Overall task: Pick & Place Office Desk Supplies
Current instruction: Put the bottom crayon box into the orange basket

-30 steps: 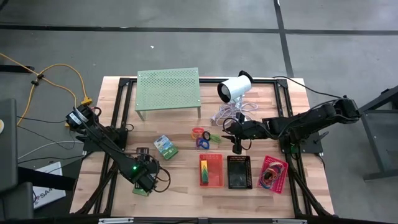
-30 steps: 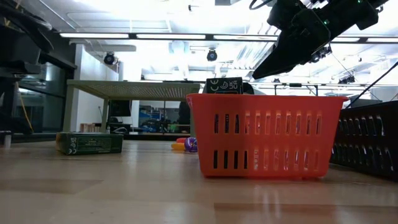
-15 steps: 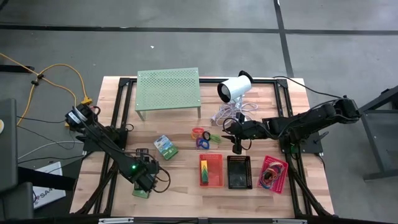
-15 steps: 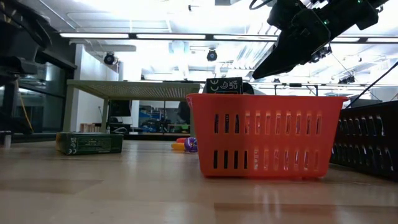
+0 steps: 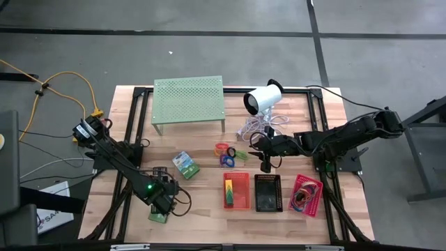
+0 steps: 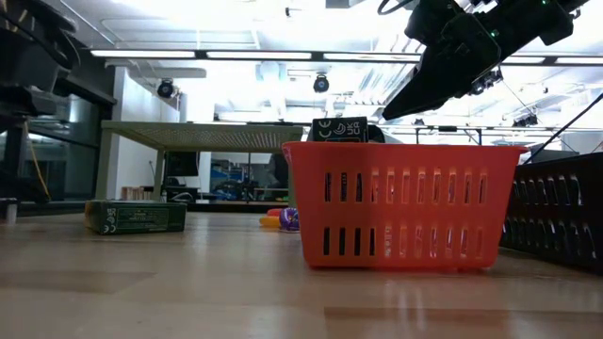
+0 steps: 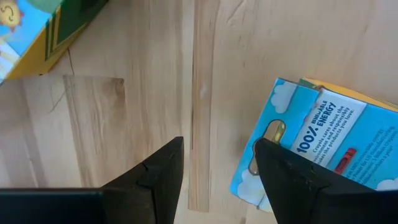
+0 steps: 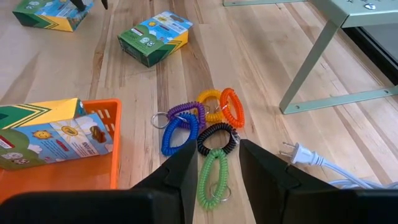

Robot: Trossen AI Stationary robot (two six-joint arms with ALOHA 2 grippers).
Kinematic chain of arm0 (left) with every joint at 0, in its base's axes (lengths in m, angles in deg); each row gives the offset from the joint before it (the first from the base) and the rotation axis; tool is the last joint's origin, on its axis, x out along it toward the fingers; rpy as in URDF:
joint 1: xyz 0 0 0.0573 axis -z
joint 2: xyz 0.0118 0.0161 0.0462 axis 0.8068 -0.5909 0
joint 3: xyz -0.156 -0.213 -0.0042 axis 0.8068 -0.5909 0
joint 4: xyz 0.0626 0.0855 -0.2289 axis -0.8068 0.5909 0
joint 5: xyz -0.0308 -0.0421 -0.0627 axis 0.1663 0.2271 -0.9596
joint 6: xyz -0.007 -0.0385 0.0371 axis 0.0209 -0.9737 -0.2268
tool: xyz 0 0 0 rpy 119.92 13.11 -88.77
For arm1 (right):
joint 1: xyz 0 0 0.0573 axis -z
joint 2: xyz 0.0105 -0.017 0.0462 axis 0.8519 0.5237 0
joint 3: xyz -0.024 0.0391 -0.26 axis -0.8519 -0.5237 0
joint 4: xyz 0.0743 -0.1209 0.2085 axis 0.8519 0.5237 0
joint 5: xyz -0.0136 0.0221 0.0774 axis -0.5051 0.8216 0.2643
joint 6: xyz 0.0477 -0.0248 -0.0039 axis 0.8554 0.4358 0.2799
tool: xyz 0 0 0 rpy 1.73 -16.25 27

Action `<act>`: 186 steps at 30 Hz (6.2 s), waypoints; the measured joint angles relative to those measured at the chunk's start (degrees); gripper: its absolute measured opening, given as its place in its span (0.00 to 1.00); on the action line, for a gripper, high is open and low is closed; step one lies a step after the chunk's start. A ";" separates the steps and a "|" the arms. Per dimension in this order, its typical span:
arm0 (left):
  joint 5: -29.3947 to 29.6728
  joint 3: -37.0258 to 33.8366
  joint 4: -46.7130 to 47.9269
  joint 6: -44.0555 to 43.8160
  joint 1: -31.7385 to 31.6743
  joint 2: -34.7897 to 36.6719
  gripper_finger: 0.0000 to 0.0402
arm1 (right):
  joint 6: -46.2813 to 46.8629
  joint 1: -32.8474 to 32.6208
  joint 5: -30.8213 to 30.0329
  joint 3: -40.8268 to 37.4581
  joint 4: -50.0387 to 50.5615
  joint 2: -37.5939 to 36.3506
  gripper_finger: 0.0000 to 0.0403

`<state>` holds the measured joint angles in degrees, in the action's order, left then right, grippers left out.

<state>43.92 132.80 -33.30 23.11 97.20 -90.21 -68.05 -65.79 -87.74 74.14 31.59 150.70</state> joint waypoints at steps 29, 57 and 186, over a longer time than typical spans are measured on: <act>-3.44 -0.15 -2.24 -1.03 -2.71 1.42 0.44 | -0.02 0.00 0.00 -0.01 0.00 0.00 0.27; -5.73 -2.27 -4.56 -0.57 -2.81 1.36 0.32 | -0.01 0.00 0.00 0.00 0.00 0.00 0.27; 10.77 -2.10 -2.90 12.40 -6.11 7.90 0.00 | -0.01 0.00 0.00 0.00 0.01 0.00 0.27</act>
<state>54.68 130.70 -36.20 35.51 91.09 -82.31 -68.06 -65.78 -87.74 74.14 31.60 150.70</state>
